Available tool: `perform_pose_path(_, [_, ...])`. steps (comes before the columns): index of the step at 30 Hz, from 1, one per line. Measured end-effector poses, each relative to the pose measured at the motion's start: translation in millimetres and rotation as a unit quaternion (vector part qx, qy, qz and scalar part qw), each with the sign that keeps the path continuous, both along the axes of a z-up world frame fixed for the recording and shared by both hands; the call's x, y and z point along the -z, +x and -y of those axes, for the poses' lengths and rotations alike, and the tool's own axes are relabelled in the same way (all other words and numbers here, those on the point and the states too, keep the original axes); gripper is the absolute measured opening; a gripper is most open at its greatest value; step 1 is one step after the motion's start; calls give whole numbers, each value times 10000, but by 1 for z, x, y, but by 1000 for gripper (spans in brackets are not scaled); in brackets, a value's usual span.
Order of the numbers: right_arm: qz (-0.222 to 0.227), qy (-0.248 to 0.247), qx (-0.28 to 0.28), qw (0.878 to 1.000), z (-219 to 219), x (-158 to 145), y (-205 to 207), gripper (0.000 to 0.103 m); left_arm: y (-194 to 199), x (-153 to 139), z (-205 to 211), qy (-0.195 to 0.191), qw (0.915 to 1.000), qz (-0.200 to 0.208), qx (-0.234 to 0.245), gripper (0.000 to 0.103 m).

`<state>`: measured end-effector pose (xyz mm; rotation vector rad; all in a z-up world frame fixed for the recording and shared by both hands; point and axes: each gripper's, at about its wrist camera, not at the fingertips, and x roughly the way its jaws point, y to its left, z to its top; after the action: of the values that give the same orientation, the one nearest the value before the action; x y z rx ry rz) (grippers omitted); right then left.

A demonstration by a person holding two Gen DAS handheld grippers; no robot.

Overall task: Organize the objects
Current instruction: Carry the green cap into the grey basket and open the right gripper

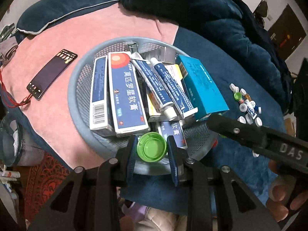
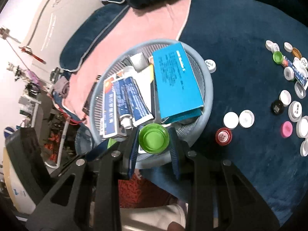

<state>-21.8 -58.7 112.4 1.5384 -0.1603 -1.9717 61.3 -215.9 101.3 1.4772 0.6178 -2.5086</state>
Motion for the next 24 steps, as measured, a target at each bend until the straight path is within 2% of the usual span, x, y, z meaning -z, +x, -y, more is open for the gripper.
perform_pose_path(3, [-20, 28, 89, 10000, 2, 2, -1, 32, -3, -1, -2, -203, 9998, -54, -12, 31])
perform_pose_path(4, [-4, 29, 132, 9999, 1, 3, -2, 34, -3, -2, -2, -239, 9997, -78, -34, 35])
perform_pose_path(5, [-14, 14, 168, 9999, 0, 4, -3, 45, -2, -4, -1, -265, 9996, -107, -56, 50])
perform_pose_path(6, [-56, 4, 190, 9998, -3, 3, -3, 56, 0, -6, -1, -286, 9994, -156, -95, 60])
perform_pose_path(7, [-103, 25, 222, 9997, -6, 3, -3, 61, 3, -9, -1, -308, 9992, -199, -144, 80])
perform_pose_path(8, [-154, 66, 244, 9996, -8, 2, -2, 68, 4, -11, 0, -340, 9990, -236, -178, 93])
perform_pose_path(10, [-261, 139, 238, 9993, -12, -1, -1, 82, 7, -16, -1, -539, 9978, -275, -253, 102])
perform_pose_path(12, [-429, 226, 219, 9986, -15, -2, 2, 100, 8, -20, -3, -809, 9958, -290, -305, 102])
perform_pose_path(13, [-493, 255, 204, 9983, -16, -2, 3, 102, 9, -21, -5, -958, 9945, -285, -316, 102])
perform_pose_path(15, [-610, 386, 177, 9972, -20, -1, 6, 103, 11, -21, -6, -1104, 9931, -249, -299, 102])
perform_pose_path(24, [-768, 491, 276, 9954, -43, 0, 8, 103, 14, -20, -17, -1116, 9933, -165, -235, 102])
